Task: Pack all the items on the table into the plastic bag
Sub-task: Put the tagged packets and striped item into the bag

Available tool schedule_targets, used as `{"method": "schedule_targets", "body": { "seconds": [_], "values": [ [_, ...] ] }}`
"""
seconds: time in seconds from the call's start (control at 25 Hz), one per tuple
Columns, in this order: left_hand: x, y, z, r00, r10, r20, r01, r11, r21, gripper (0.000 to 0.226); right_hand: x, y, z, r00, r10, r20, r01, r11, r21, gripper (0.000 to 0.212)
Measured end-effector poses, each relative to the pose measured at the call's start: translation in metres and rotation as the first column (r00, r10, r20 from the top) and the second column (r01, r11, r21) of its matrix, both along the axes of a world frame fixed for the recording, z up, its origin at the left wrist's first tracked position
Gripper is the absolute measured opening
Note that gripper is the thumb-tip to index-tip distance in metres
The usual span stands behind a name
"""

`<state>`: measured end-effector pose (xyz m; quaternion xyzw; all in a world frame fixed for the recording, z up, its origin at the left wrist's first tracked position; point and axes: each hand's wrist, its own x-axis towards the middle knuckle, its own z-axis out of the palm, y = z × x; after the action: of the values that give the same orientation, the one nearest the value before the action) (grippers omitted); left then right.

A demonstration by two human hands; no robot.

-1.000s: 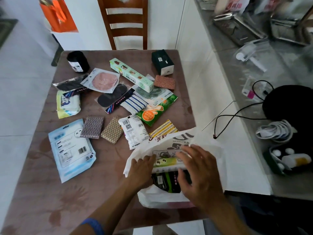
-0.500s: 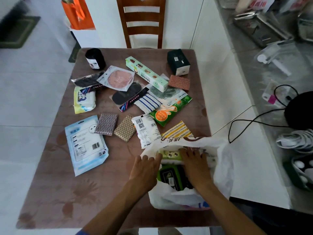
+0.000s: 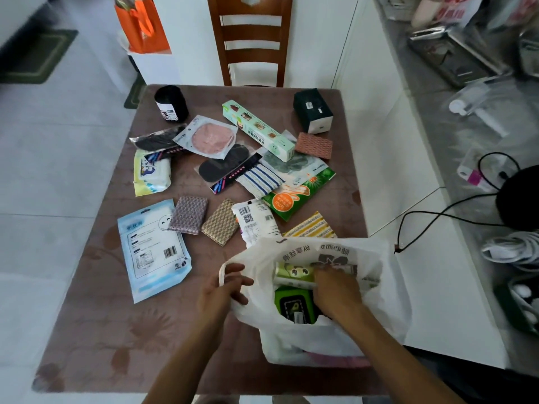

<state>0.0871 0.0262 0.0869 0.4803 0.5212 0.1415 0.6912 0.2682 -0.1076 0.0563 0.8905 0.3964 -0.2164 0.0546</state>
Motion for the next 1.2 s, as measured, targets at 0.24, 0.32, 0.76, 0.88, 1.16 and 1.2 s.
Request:
{"method": "schedule_targets", "body": {
  "seconds": [0.24,0.32,0.76,0.88,1.16,1.2],
  "values": [
    [-0.014,0.0,-0.004,0.998,0.026,-0.054,-0.028,0.999,-0.032,0.015,0.011,0.084,0.04,0.977,0.062,-0.203,0.062,0.831,0.552,0.026],
    [-0.007,0.006,0.001,0.999,0.025,-0.028,-0.026,0.999,-0.047,0.014,0.025,0.121,0.022,0.966,-0.023,-0.258,0.143,0.878,0.458,0.03],
    [-0.003,0.012,-0.005,0.981,-0.194,-0.002,0.193,0.976,-0.101,0.017,0.023,0.164,-0.073,0.595,-0.508,-0.623,0.637,0.771,-0.021,0.046],
    [0.002,0.016,-0.002,0.972,-0.233,0.031,0.234,0.952,-0.195,0.018,0.021,0.146,-0.042,0.534,-0.383,-0.754,0.724,0.667,0.174,0.033],
    [0.019,0.017,0.007,0.975,-0.144,0.168,0.178,0.961,-0.213,0.028,0.057,0.021,0.063,0.345,0.001,-0.939,0.865,0.388,0.318,0.046],
    [0.022,0.017,0.007,0.98,-0.111,0.164,0.14,0.975,-0.174,0.031,0.066,0.0,0.071,0.343,0.012,-0.939,0.833,0.459,0.31,0.048]
  ]
}}
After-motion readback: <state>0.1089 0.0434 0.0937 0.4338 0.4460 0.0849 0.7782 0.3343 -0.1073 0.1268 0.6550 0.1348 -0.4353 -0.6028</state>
